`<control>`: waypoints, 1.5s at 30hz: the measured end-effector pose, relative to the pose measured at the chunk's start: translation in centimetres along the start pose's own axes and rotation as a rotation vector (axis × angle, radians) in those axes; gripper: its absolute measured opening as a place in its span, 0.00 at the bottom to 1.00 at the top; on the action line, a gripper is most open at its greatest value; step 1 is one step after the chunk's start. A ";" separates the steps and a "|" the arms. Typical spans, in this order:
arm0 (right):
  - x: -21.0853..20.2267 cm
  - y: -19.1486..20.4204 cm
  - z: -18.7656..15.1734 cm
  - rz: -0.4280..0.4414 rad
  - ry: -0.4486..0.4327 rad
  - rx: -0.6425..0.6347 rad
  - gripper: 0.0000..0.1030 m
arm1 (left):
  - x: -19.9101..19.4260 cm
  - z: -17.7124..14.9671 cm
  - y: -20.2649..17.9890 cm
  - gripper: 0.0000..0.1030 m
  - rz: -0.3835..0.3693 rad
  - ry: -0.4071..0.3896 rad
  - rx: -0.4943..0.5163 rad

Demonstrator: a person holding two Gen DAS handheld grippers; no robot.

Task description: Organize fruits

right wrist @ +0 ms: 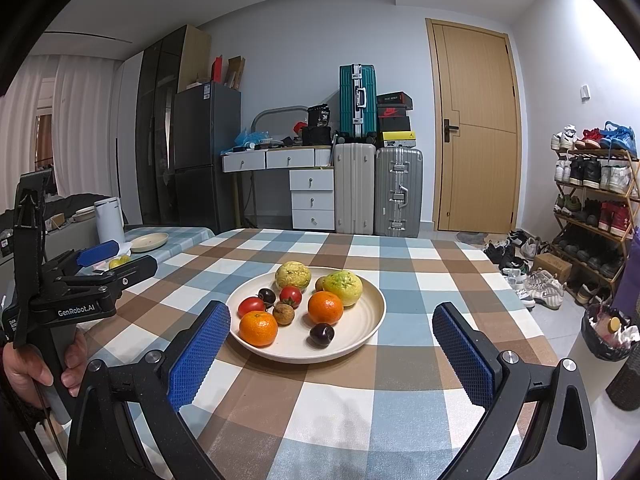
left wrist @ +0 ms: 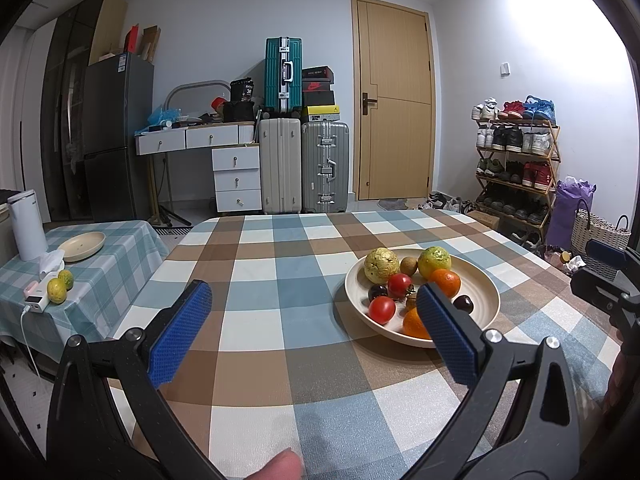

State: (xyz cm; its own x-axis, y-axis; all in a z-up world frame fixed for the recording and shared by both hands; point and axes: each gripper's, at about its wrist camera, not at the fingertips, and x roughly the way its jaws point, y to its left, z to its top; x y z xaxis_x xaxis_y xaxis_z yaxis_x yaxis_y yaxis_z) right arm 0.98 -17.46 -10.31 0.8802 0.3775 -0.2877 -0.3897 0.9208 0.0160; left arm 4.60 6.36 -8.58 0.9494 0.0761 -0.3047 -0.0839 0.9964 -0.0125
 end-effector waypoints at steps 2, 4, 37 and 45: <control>0.0 0.0 0.0 0.000 0.000 -0.001 1.00 | 0.0 0.0 0.0 0.99 0.000 0.000 0.000; 0.0 0.0 0.0 0.000 0.000 -0.001 1.00 | 0.0 0.0 0.0 0.99 0.000 0.000 0.000; 0.0 0.0 0.0 0.000 -0.001 -0.001 1.00 | 0.0 0.0 0.0 0.99 0.001 -0.001 0.000; 0.0 0.0 0.0 -0.001 -0.001 -0.001 1.00 | 0.0 0.0 0.0 0.99 0.001 0.000 0.000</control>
State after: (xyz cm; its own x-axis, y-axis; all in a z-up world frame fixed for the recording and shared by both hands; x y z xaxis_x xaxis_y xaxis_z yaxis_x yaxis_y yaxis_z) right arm 0.97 -17.48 -10.35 0.8807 0.3769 -0.2870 -0.3893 0.9210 0.0149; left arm 4.58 6.34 -8.58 0.9495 0.0767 -0.3042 -0.0845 0.9964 -0.0123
